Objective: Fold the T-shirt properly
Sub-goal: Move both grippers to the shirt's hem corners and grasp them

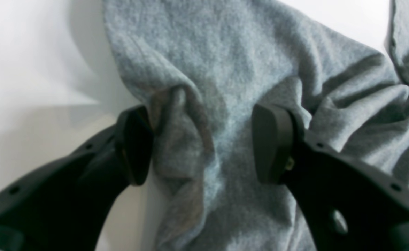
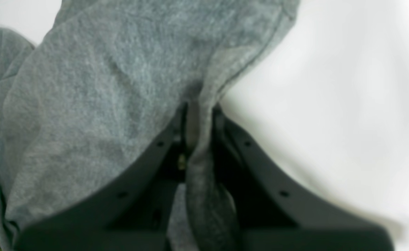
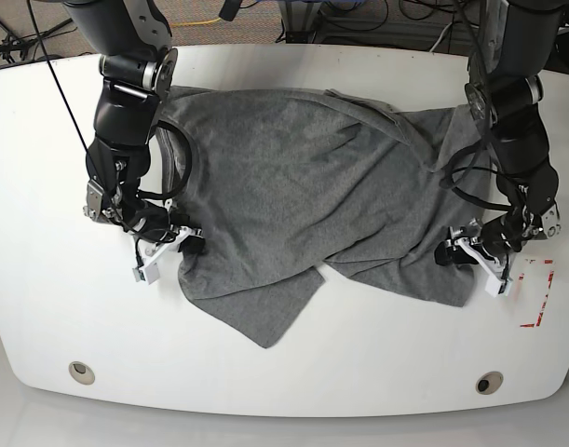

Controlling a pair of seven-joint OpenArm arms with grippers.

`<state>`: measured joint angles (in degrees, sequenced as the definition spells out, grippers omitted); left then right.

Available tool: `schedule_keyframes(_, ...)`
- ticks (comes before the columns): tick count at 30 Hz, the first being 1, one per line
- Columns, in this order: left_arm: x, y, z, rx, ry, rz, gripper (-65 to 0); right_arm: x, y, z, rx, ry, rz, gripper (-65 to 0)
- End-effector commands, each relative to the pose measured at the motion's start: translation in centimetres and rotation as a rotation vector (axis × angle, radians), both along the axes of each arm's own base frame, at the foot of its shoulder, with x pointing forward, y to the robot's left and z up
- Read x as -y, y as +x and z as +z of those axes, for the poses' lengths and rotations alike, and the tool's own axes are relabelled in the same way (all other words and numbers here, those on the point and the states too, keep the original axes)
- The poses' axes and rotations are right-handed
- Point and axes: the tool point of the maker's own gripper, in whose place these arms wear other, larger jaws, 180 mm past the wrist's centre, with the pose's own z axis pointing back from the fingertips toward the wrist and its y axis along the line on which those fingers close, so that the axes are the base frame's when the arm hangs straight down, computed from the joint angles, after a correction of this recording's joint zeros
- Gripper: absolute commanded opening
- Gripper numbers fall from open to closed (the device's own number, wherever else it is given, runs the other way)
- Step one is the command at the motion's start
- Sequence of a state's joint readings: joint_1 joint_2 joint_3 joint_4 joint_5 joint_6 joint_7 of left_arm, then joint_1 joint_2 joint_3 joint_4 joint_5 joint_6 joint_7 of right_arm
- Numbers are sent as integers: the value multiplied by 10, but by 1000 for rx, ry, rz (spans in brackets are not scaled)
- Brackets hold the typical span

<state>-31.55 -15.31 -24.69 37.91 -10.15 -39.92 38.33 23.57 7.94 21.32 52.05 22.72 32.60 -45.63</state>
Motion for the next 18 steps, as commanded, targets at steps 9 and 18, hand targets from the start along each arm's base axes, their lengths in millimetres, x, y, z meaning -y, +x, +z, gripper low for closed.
schedule_keyframes(9,-20,6,1,9,25,125,-650,5,14,19,58,-1,-4,-650)
schedule_keyframes(18,-21,0,50,126,184,8,-650,21,12,48,114,-99,27,-650)
